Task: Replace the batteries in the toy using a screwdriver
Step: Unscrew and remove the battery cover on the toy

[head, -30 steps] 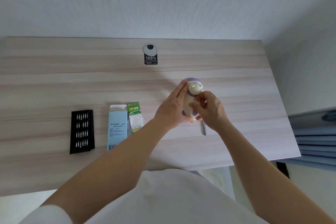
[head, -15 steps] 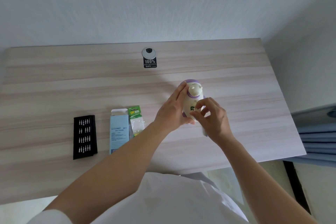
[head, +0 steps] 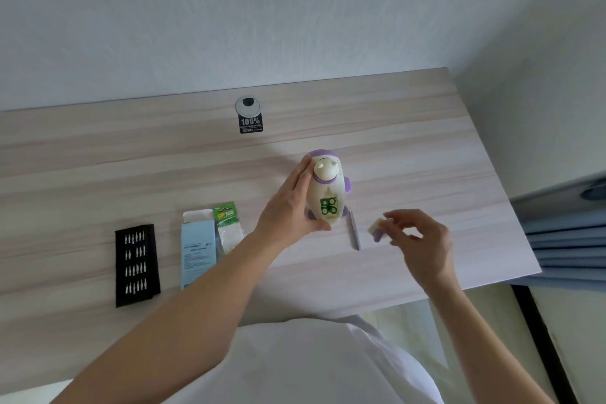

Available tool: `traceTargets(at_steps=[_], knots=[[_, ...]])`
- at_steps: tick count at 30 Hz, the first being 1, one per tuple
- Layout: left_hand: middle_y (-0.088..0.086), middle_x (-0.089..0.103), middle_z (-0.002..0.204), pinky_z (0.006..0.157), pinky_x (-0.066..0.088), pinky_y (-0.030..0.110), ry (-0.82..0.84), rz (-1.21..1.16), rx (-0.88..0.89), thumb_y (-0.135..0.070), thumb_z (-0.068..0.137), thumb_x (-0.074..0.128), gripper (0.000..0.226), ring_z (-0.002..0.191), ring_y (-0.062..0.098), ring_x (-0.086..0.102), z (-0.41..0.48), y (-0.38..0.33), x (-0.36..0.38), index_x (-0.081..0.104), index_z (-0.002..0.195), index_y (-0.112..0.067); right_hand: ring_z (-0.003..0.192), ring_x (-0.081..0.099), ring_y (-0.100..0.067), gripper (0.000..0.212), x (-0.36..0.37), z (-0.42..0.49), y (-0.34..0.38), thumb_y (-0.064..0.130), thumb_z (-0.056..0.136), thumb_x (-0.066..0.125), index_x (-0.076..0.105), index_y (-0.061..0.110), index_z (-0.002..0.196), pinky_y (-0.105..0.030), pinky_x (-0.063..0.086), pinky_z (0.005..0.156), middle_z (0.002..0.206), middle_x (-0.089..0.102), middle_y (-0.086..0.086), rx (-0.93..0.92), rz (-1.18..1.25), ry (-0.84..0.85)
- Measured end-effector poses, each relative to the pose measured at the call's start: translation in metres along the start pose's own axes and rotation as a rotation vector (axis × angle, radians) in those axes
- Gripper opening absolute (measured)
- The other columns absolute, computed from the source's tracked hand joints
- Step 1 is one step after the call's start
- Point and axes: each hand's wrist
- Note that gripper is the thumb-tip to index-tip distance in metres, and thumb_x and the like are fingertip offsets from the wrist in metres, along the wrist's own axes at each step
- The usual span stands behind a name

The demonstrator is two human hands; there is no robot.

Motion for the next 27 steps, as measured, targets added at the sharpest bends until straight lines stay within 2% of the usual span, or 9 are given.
traceTargets(at_steps=[4,6,8,11,14,17,19,25,27], knots=[[-0.006,0.014,0.167,0.105,0.047,0.035,0.012,0.013,-0.029,-0.037,0.053,0.097,0.13,0.148,0.012,0.029,0.0,-0.004,-0.001,0.022,0.157,-0.013,0.072,0.072,-0.016,0.002,-0.021,0.021,-0.036,0.009,0.086,0.075,0.073,0.009,0.087,-0.044,0.062,0.081,0.07,0.073,-0.004,0.316,0.173,-0.063],[-0.006,0.015,0.166,0.106,0.047,0.036,0.013,0.012,-0.038,-0.038,0.054,0.096,0.129,0.148,0.012,0.029,0.0,-0.006,0.0,0.023,0.157,-0.013,0.079,0.072,-0.024,0.002,-0.025,0.037,-0.055,0.011,0.085,0.077,0.075,0.011,0.086,-0.044,0.062,0.082,0.074,0.073,-0.008,0.371,0.159,-0.019],[-0.008,0.013,0.167,0.106,0.048,0.038,0.018,0.017,-0.05,-0.04,0.054,0.095,0.129,0.148,0.011,0.029,0.0,-0.007,0.001,0.022,0.158,-0.016,0.082,0.071,-0.028,0.003,-0.024,0.053,-0.068,0.01,0.085,0.076,0.074,0.013,0.084,-0.04,0.062,0.079,0.073,0.073,-0.005,0.407,0.158,0.022],[-0.011,0.01,0.167,0.108,0.046,0.037,0.033,0.028,-0.076,-0.04,0.055,0.096,0.13,0.149,0.009,0.027,0.0,-0.009,0.001,0.019,0.158,-0.018,0.078,0.07,-0.023,0.004,-0.023,0.072,-0.081,0.01,0.088,0.073,0.071,0.007,0.091,-0.04,0.061,0.081,0.072,0.073,-0.008,0.436,0.111,0.13],[-0.013,0.009,0.167,0.108,0.045,0.038,0.045,0.027,-0.089,-0.037,0.055,0.096,0.13,0.148,0.01,0.03,-0.001,-0.011,0.001,0.019,0.158,-0.018,0.081,0.071,-0.027,0.008,-0.021,0.088,-0.093,0.011,0.087,0.074,0.071,0.008,0.094,-0.04,0.062,0.077,0.077,0.075,-0.01,0.43,-0.007,0.219],[-0.016,0.009,0.166,0.107,0.047,0.042,0.046,0.016,-0.079,-0.036,0.055,0.096,0.13,0.143,0.015,0.039,-0.001,-0.012,0.003,0.019,0.158,-0.02,0.079,0.073,-0.031,0.006,-0.021,0.096,-0.098,0.015,0.084,0.078,0.075,0.014,0.089,-0.042,0.063,0.073,0.083,0.075,-0.007,0.388,-0.172,0.234],[-0.014,0.009,0.167,0.108,0.046,0.042,0.044,0.008,-0.069,-0.035,0.056,0.096,0.129,0.146,0.014,0.036,-0.002,-0.012,0.004,0.019,0.159,-0.019,0.076,0.073,-0.031,0.005,-0.023,0.098,-0.099,0.016,0.083,0.078,0.075,0.014,0.088,-0.043,0.063,0.072,0.079,0.075,-0.007,0.374,-0.246,0.222],[-0.013,0.008,0.167,0.109,0.045,0.038,0.031,-0.026,-0.084,-0.031,0.06,0.095,0.126,0.148,0.009,0.03,-0.003,-0.017,0.003,0.018,0.159,-0.019,0.071,0.072,-0.029,0.004,-0.031,0.095,-0.104,0.021,0.082,0.079,0.075,0.019,0.083,-0.043,0.063,0.072,0.074,0.074,-0.001,0.383,-0.287,0.214],[-0.014,0.009,0.167,0.107,0.046,0.038,0.015,-0.032,-0.098,-0.031,0.06,0.094,0.127,0.146,0.012,0.034,-0.005,-0.018,0.006,0.016,0.159,-0.019,0.07,0.072,-0.027,0.003,-0.034,0.094,-0.106,0.022,0.083,0.077,0.074,0.02,0.083,-0.043,0.062,0.073,0.072,0.074,-0.001,0.396,-0.289,0.211]])
Point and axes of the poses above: each hand's wrist, its own z-axis towards the middle knuckle, its own x-axis out of the palm, y = z × x
